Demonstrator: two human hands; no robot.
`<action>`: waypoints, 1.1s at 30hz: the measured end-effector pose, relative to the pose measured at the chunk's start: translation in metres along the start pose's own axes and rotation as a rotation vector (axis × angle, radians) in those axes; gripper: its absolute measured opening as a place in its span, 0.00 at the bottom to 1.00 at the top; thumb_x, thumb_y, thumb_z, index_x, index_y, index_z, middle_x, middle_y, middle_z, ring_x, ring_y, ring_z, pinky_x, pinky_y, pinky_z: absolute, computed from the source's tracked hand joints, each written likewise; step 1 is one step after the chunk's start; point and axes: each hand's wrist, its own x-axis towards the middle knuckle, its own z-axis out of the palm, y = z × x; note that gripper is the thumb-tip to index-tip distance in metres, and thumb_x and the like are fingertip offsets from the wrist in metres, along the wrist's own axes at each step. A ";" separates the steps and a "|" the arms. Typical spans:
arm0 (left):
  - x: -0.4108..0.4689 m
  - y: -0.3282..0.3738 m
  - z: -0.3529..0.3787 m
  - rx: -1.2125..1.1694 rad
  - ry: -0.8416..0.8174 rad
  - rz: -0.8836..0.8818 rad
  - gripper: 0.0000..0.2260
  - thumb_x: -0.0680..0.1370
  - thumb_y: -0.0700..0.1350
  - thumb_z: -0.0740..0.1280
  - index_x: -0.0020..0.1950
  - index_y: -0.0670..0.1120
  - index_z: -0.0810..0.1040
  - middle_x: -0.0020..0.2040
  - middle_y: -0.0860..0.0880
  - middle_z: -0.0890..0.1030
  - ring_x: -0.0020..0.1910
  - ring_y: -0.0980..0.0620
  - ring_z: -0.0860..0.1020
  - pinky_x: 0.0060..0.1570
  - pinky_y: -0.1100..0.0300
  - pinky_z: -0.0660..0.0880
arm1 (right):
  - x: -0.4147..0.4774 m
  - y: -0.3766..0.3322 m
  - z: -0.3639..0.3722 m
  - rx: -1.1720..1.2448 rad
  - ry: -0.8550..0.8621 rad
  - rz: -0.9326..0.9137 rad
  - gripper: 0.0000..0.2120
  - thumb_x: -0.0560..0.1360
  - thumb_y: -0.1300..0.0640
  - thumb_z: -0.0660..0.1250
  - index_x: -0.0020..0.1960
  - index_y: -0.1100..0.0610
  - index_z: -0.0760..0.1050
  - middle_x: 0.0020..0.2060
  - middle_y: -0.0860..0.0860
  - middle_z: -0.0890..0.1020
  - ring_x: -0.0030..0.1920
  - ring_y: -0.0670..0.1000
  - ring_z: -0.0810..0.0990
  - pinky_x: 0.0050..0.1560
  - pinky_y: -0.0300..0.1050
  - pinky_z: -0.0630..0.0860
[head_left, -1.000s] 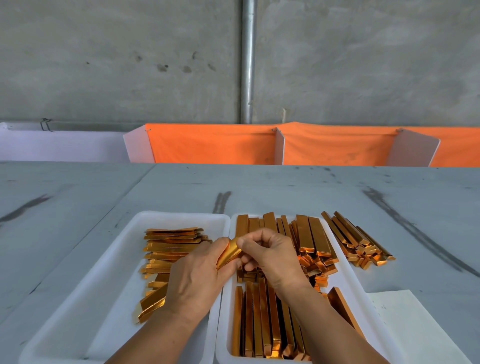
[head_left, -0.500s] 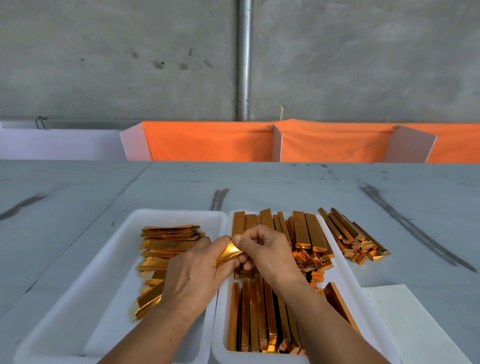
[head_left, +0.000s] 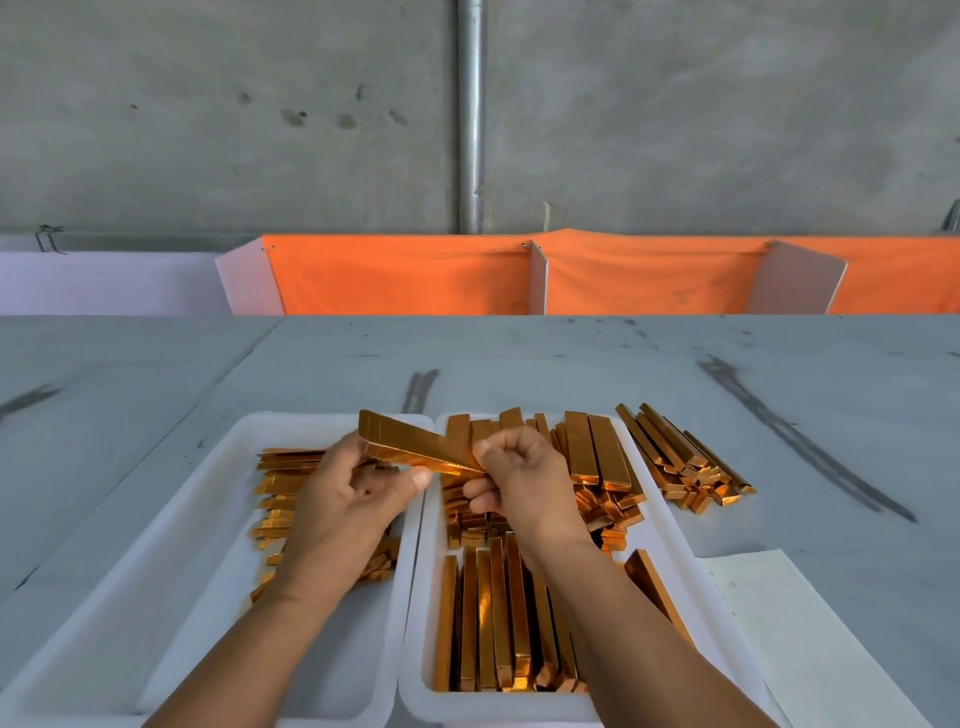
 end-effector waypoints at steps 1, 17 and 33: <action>-0.002 0.000 0.002 0.000 -0.035 0.025 0.13 0.72 0.44 0.74 0.54 0.53 0.80 0.50 0.53 0.84 0.46 0.55 0.83 0.44 0.57 0.81 | 0.000 0.000 0.000 0.005 -0.019 0.000 0.02 0.80 0.58 0.66 0.52 0.55 0.76 0.31 0.51 0.83 0.30 0.48 0.81 0.35 0.40 0.80; -0.002 -0.005 0.006 -0.005 -0.068 0.137 0.13 0.69 0.62 0.70 0.50 0.61 0.79 0.51 0.55 0.82 0.54 0.56 0.81 0.49 0.66 0.77 | -0.006 0.003 0.009 -0.177 -0.194 -0.036 0.04 0.81 0.58 0.65 0.52 0.55 0.79 0.32 0.53 0.83 0.31 0.50 0.82 0.36 0.42 0.82; -0.001 -0.011 0.003 0.543 0.062 0.172 0.12 0.73 0.61 0.66 0.52 0.58 0.71 0.47 0.56 0.72 0.45 0.59 0.73 0.38 0.68 0.66 | -0.008 0.005 0.010 -0.187 -0.131 -0.143 0.09 0.82 0.60 0.60 0.53 0.51 0.78 0.38 0.54 0.82 0.28 0.47 0.77 0.26 0.39 0.74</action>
